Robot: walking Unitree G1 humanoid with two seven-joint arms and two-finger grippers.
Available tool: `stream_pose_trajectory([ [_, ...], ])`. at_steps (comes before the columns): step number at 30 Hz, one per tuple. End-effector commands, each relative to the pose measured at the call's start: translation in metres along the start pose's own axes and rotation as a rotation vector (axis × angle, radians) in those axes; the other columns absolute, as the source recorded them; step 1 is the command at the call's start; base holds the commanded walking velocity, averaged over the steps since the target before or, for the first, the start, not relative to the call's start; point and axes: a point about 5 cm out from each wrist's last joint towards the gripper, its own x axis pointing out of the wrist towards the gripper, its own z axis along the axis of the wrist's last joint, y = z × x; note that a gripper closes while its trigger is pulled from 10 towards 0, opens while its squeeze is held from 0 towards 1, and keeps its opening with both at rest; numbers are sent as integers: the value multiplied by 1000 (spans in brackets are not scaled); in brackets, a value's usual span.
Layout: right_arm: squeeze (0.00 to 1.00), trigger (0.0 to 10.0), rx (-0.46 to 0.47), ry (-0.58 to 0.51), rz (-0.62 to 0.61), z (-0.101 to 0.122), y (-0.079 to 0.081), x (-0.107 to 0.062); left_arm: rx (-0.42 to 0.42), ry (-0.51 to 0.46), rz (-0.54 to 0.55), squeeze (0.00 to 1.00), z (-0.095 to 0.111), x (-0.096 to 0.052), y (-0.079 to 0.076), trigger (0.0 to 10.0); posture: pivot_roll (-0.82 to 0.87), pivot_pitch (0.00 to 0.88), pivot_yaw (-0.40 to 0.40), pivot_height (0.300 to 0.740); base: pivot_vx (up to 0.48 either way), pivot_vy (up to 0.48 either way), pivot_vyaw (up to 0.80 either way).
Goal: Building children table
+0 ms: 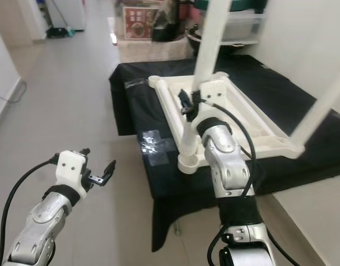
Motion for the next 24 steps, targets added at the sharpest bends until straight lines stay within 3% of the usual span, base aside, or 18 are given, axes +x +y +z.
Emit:
stream_pose_trajectory([
  [1,0,10000,1,-8,9,0,0,-3,6,16,6,0,-5,-2,0,10000,-21,0,-42,740,285,0,0],
  [9,0,10000,31,-39,29,7,3,-1,2,9,8,0,-5,-3,0,10000,-22,0,-43,740,345,0,0],
  [16,0,10000,119,-147,87,35,10,4,13,6,5,0,-5,-3,0,10000,-22,0,-45,740,405,0,0],
  [24,0,10000,139,-171,123,41,18,5,30,11,12,0,-6,-1,-2,10000,-17,0,-46,740,0,0,0],
])
